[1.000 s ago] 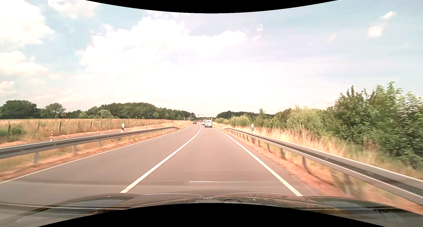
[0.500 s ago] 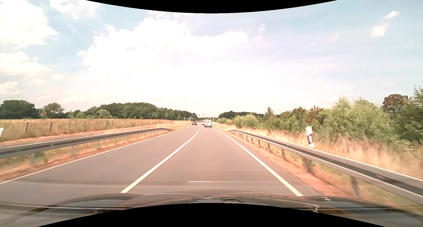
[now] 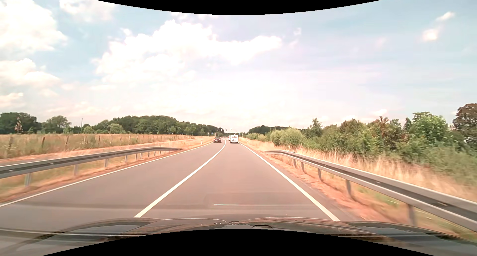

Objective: Follow the waypoints while adhering to traffic rules and regulations

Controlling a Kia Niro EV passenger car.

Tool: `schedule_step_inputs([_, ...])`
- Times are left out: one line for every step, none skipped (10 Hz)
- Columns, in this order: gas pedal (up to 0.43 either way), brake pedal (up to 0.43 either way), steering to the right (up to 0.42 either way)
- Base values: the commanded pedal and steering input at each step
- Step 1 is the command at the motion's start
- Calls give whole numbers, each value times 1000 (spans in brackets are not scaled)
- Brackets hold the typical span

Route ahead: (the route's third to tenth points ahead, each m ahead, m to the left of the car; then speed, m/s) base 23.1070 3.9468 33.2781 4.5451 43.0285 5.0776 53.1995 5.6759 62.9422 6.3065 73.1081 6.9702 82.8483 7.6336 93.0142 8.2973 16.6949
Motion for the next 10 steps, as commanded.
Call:
schedule_step_inputs([189,0,-6])
schedule_step_inputs([189,0,-6])
schedule_step_inputs([189,0,-6])
schedule_step_inputs([189,0,-6])
schedule_step_inputs([189,0,-6])
schedule_step_inputs([189,0,-6])
schedule_step_inputs([189,0,-7])
schedule_step_inputs([189,0,-9])
schedule_step_inputs([189,0,-10])
schedule_step_inputs([189,0,-11])
